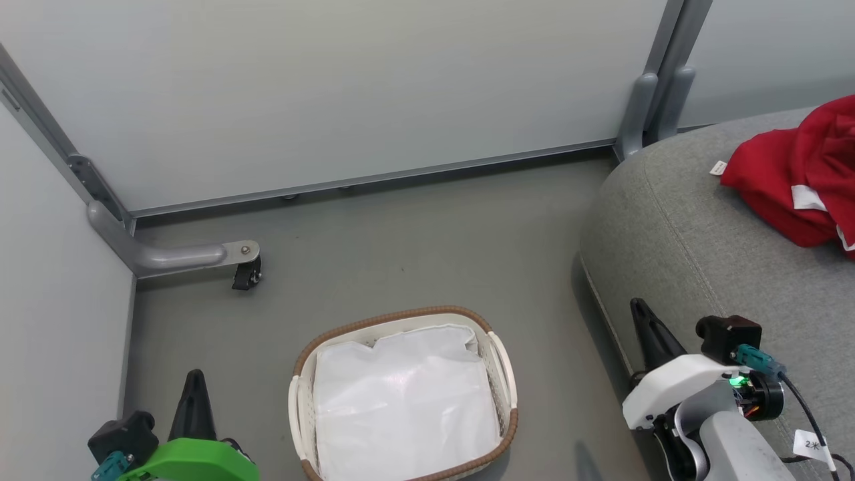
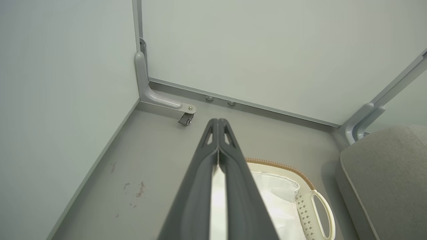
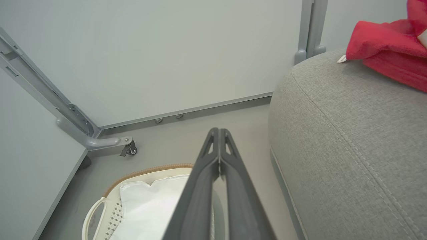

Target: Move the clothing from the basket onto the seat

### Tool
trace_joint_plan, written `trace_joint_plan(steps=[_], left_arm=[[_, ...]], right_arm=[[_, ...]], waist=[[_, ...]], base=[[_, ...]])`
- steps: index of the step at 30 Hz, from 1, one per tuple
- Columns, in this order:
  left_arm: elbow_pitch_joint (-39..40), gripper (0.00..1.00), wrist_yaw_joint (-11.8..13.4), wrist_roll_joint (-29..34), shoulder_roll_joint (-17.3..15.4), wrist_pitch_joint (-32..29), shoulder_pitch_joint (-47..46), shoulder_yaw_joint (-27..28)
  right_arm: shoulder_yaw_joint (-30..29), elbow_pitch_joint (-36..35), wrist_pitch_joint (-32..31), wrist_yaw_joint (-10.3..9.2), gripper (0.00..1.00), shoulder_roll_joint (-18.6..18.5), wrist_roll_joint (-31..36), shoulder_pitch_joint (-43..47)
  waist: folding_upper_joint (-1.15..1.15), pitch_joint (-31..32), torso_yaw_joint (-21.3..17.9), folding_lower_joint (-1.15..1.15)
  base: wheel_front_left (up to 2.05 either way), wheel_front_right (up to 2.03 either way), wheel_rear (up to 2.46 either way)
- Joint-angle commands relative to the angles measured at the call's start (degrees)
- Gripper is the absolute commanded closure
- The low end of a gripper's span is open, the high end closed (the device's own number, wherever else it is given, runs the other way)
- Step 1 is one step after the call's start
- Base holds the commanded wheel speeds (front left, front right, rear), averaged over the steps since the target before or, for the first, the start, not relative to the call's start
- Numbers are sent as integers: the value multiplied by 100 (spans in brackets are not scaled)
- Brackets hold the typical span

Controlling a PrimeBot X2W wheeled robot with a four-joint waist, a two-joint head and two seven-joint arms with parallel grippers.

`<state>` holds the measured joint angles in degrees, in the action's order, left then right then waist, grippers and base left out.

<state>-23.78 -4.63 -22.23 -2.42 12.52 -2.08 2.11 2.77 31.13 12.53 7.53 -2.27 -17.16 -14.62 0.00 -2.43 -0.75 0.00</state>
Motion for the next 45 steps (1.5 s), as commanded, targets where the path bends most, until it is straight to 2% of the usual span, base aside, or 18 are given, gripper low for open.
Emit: trace_joint_plan(steps=[1,18,45], left_arm=[[138,100,-38,-261,-21,-55,-98,41],[357,100,-96,-1795,-29,-454,-167,113],[602,100,-173,-3768,-43,-1006,-289,244]], right_arm=[[-48,-161,-60,-1,100,-22,-280,-29],[-226,-548,-456,-2,100,-34,-1931,186],[-498,-1002,-1007,-3,100,-51,-4040,436]], waist=[[0,3,1,0],[0,35,12,0],[0,88,30,0]], base=[[0,0,0],[0,0,0],[0,0,0]])
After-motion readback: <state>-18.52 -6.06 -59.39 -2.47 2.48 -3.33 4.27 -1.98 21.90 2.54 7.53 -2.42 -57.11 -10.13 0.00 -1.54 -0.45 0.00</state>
